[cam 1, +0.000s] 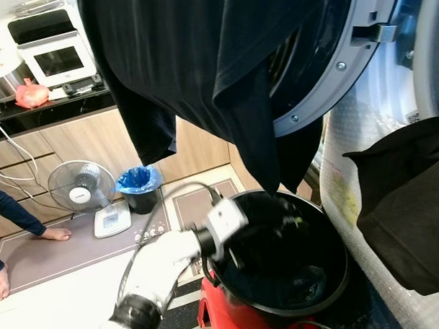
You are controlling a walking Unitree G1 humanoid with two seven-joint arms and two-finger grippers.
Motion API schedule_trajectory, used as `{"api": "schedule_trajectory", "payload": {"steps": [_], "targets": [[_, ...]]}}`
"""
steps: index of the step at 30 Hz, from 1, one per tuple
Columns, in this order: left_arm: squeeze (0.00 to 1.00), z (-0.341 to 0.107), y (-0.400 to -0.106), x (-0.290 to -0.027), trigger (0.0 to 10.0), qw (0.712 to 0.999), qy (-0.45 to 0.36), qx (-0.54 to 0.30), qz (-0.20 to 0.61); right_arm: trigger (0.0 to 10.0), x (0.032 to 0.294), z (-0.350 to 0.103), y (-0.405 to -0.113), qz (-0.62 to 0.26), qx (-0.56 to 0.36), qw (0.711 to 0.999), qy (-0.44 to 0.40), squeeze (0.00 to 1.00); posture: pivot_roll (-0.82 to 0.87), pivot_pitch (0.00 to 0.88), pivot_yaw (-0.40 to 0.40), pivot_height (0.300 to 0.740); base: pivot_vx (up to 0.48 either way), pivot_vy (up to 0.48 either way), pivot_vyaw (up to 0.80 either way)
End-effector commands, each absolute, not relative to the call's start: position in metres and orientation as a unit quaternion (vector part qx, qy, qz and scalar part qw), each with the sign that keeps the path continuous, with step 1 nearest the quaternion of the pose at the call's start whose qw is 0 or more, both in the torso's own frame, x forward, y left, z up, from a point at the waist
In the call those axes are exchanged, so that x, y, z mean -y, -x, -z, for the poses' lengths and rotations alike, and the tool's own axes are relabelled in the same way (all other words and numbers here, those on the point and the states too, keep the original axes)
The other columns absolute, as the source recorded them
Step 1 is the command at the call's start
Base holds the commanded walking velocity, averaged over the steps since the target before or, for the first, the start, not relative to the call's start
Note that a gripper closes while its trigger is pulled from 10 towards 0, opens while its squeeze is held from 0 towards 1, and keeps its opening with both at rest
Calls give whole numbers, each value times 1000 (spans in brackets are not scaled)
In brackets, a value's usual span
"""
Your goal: Clothes washing
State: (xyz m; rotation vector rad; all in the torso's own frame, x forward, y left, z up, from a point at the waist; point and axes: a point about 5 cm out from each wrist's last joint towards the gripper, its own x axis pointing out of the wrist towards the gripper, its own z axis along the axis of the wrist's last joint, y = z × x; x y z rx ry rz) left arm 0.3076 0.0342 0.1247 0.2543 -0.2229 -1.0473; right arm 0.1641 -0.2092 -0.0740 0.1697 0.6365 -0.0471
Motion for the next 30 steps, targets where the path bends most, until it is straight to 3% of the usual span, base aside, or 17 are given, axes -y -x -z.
{"api": "schedule_trajectory", "payload": {"steps": [1, 15, 30], "targets": [[0, -124, -303, -33, 10000, 843, -135, 115, 507, 10000, 203, 77, -161, 18, -322, 942, -91, 106, -112, 18, 157, 740, 0, 0, 0], [0, -127, -288, -14, 10000, 824, -148, 144, 528, 10000, 207, 81, -154, 36, -345, 935, -65, 82, -106, 0, 138, 740, 0, 0, 0], [0, -118, -277, -2, 10000, 810, -172, 143, 542, 10000, 195, 90, -147, 40, -389, 918, -66, 27, -90, 0, 145, 740, 0, 0, 0]]}}
